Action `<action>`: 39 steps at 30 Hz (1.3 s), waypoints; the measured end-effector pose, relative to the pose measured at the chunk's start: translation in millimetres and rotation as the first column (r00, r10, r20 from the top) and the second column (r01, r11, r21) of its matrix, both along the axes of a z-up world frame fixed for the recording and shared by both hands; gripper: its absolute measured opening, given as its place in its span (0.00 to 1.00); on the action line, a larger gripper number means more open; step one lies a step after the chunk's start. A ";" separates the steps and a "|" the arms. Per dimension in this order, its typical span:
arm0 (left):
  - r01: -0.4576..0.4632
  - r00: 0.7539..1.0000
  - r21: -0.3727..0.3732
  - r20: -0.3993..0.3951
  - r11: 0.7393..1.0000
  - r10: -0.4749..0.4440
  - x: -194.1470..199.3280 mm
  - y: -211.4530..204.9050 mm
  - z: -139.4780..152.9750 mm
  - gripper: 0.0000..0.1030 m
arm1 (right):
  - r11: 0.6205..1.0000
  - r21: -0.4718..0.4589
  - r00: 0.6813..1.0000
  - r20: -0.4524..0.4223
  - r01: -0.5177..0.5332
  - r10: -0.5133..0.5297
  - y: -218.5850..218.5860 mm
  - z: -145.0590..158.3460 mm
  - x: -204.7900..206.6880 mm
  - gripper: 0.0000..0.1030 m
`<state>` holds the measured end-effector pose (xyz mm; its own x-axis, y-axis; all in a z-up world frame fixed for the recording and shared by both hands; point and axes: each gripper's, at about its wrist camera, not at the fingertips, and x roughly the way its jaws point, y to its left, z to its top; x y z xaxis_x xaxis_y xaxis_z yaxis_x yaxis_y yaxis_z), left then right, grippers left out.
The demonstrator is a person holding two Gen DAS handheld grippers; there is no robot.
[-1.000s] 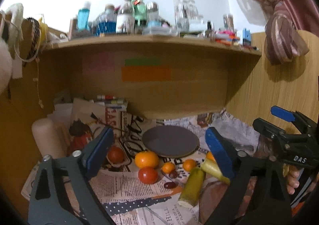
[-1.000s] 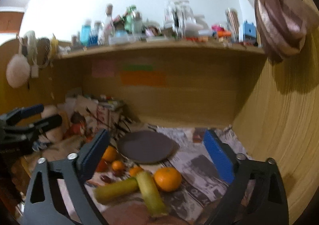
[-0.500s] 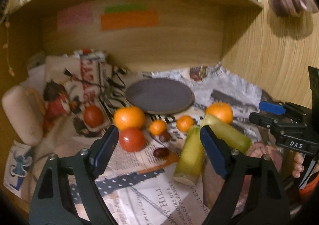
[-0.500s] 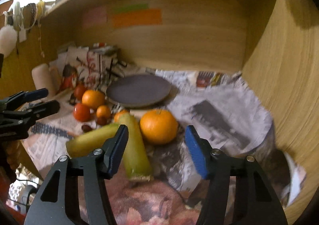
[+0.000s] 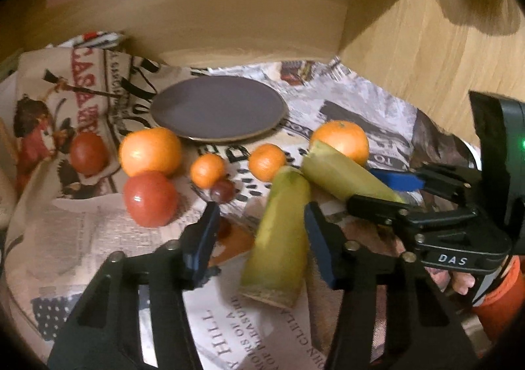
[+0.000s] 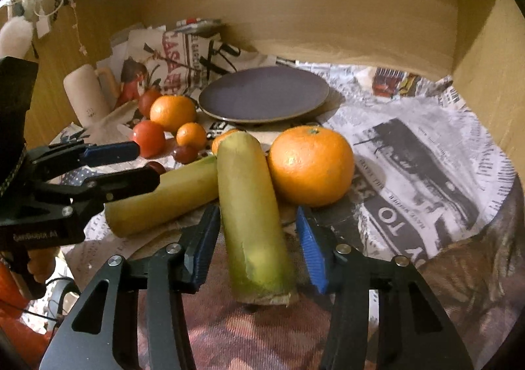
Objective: Organize fruits
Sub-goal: 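Grasp one corn cob with the left gripper while the right gripper grasps the other corn cob, then lift and carry both corn cobs over the dark grey plate with both grippers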
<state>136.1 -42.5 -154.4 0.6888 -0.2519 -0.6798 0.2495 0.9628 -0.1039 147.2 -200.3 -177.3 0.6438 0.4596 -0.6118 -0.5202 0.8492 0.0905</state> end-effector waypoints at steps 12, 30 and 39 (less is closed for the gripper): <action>0.070 0.996 0.042 -0.052 0.997 -0.068 11.6 -16.6 -25.0 0.43 | 0.999 -0.014 0.999 -0.023 -0.031 0.031 0.4 -4.8 -1.6 0.34; 0.089 0.993 0.062 -0.080 0.994 -0.084 12.1 -27.5 -28.5 0.38 | 0.998 -0.036 0.997 -0.067 -0.043 0.041 -6.1 -9.6 -8.1 0.34; 0.083 0.995 0.043 -0.051 0.996 -0.080 9.9 -26.4 -25.0 0.37 | 0.999 -0.033 0.999 -0.037 -0.014 0.013 -1.0 -9.6 -8.1 0.33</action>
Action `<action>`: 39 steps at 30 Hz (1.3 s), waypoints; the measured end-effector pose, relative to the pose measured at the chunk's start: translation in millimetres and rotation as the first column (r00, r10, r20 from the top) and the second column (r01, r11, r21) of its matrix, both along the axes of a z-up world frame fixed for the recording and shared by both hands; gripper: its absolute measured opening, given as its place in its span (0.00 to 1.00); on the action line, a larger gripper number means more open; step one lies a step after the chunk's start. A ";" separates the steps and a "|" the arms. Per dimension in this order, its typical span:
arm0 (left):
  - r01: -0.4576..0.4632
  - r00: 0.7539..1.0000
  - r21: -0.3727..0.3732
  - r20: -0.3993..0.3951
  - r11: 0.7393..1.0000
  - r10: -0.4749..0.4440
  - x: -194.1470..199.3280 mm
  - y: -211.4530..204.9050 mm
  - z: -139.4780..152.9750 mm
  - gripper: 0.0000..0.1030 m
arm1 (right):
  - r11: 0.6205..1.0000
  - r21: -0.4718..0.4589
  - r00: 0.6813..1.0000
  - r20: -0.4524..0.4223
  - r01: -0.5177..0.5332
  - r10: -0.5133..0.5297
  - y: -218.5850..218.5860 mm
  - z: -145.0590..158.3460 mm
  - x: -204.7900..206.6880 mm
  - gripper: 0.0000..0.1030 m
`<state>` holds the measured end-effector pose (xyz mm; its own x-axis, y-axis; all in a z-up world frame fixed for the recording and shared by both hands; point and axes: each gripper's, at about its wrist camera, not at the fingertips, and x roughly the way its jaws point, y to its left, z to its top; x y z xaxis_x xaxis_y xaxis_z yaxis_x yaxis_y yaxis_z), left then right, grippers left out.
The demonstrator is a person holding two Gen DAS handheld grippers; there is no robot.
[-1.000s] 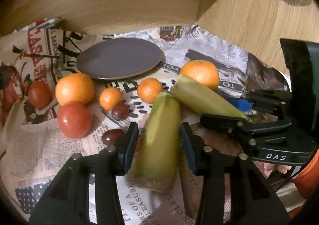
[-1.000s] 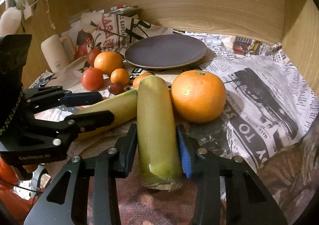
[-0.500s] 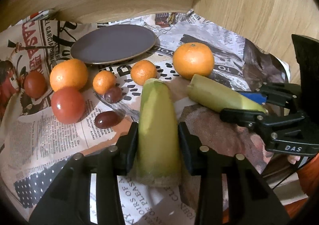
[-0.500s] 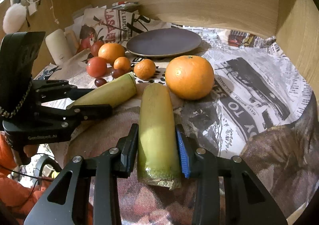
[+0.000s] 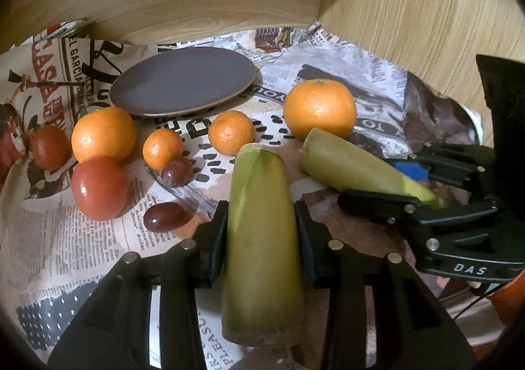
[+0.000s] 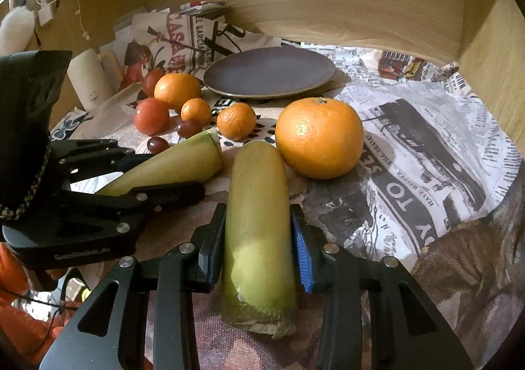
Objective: Organize fruits
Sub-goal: 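Lift and carry both corn cobs over the dark grey plate with both grippers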
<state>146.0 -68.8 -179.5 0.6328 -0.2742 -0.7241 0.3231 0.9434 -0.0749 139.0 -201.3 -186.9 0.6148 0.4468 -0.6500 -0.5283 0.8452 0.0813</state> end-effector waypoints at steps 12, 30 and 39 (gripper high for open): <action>-0.038 0.988 -0.015 0.147 0.999 0.039 -10.8 14.4 47.3 0.37 | 0.999 0.043 0.989 0.142 0.021 -0.027 -2.1 42.4 -7.5 0.33; -0.128 0.953 -0.057 0.269 0.990 0.139 25.1 54.7 102.8 0.37 | 0.996 0.086 0.955 0.292 0.036 -0.059 9.8 102.1 28.4 0.33; -0.151 0.948 -0.055 0.276 0.987 0.160 55.7 64.6 113.4 0.37 | 0.996 0.088 0.954 0.295 0.023 -0.048 26.5 110.8 57.3 0.33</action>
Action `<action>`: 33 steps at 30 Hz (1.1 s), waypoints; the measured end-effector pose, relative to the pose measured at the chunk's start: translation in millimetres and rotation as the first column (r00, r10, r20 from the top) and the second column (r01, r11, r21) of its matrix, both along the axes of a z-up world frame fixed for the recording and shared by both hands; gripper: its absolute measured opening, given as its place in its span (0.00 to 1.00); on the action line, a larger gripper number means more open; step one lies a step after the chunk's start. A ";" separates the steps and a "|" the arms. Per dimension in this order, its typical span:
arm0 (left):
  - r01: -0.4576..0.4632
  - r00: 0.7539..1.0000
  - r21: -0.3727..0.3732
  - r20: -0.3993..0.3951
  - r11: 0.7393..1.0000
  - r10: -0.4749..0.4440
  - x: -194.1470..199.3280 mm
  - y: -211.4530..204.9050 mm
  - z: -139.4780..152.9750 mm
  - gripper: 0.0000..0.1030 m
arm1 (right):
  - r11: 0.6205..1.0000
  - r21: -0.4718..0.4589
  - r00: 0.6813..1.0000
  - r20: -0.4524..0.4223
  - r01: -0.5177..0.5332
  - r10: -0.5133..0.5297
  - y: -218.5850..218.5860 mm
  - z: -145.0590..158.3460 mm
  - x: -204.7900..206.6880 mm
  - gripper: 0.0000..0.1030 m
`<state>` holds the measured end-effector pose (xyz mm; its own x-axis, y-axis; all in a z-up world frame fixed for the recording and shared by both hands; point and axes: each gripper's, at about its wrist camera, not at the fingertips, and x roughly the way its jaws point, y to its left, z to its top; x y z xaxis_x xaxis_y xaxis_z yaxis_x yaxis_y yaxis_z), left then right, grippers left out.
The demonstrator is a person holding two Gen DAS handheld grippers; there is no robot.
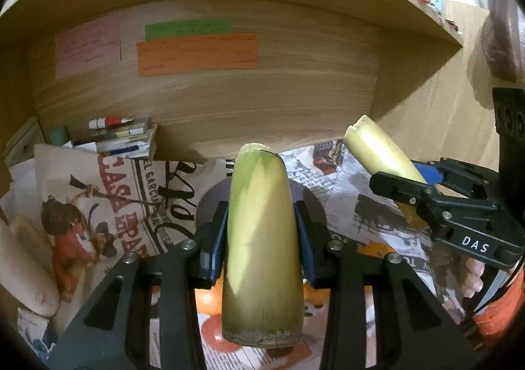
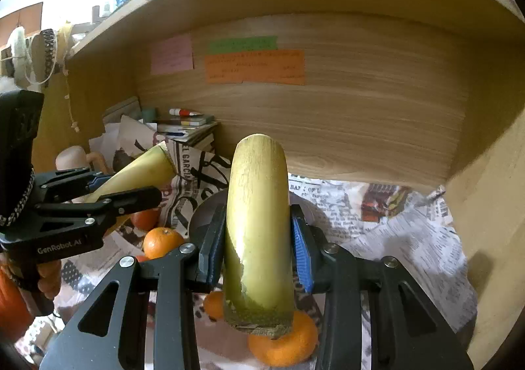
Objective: Organize fruits
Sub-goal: 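Lift and carry both corn cobs over the dark grey plate with both grippers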
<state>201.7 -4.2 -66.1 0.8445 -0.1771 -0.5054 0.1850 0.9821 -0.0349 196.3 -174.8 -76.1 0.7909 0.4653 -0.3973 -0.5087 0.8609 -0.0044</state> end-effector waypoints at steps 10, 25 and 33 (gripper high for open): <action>-0.019 0.999 0.002 -0.039 1.000 0.019 45.1 7.4 -6.0 0.37 | 0.998 -0.054 0.999 -0.039 -0.015 0.013 20.2 -0.8 41.1 0.33; -0.001 0.982 0.012 -0.187 1.000 0.003 119.7 11.9 -35.8 0.37 | 0.988 -0.149 0.985 -0.173 -0.043 0.017 42.7 -26.0 107.2 0.33; 0.023 0.965 0.029 -0.262 0.999 -0.015 145.9 5.3 -51.7 0.37 | 0.977 -0.203 0.969 -0.248 -0.066 0.014 51.2 -47.5 134.0 0.32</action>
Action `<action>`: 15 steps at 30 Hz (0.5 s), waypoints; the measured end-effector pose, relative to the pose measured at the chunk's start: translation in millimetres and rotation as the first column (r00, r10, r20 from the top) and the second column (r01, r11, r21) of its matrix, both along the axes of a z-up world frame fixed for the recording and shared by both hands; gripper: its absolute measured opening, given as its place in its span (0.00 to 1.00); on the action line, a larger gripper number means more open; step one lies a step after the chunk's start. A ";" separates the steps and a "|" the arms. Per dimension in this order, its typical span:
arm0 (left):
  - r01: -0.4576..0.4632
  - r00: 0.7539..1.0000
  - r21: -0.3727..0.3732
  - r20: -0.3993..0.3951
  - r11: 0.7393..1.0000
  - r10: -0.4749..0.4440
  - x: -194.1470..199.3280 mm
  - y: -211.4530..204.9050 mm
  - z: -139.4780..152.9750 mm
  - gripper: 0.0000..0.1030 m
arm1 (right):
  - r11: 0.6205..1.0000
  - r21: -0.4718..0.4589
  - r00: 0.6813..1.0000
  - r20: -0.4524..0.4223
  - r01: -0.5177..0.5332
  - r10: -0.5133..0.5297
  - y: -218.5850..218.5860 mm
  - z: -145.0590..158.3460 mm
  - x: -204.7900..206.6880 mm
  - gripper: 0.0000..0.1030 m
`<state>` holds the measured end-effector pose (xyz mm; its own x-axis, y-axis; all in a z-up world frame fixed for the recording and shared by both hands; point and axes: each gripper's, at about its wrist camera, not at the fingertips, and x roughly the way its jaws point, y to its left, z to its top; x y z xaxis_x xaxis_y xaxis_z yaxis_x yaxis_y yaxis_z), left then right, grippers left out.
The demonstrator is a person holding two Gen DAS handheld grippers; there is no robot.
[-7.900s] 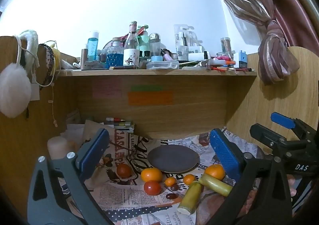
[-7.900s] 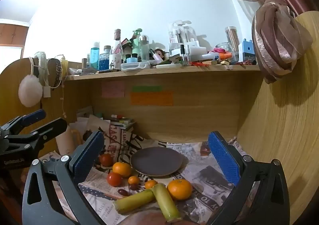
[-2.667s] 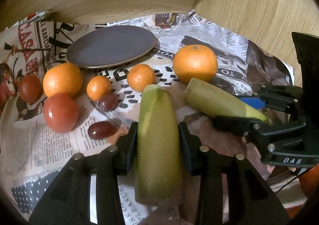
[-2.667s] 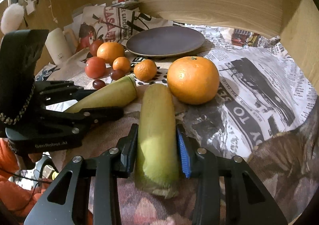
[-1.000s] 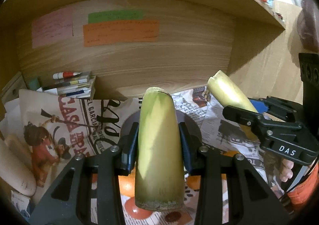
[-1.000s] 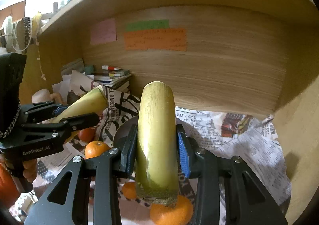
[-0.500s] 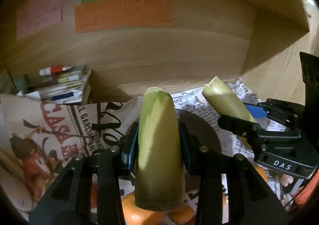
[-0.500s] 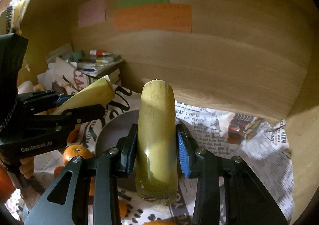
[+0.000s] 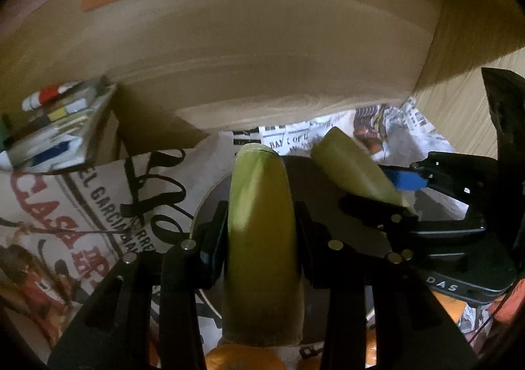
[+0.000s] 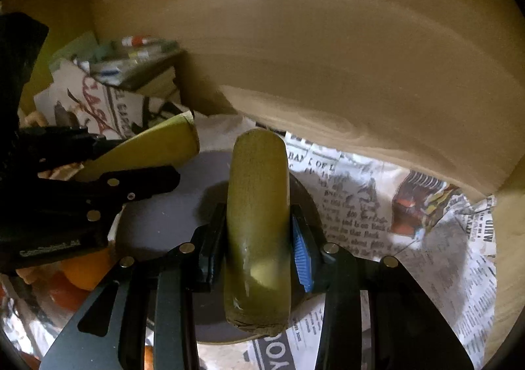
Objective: Organize fruits
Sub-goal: 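Lift and carry both corn cobs over the dark grey plate with both grippers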
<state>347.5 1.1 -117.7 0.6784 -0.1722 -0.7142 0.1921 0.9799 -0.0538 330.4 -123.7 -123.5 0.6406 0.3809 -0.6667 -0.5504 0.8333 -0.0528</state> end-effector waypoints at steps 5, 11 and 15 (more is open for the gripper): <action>0.029 0.998 0.017 -0.047 0.999 -0.029 8.9 -5.8 -9.8 0.37 | 1.000 0.001 0.998 -0.056 -0.013 0.013 -1.0 -3.9 10.4 0.32; 0.046 0.994 0.007 -0.100 0.999 -0.046 15.4 -8.8 -19.1 0.37 | 0.999 -0.019 0.991 -0.132 -0.038 0.035 -0.1 -14.5 19.3 0.33; 0.048 0.990 0.010 -0.136 0.999 -0.046 18.9 -10.4 -27.1 0.37 | 0.998 -0.038 0.985 -0.166 -0.053 0.046 3.1 -18.8 23.0 0.33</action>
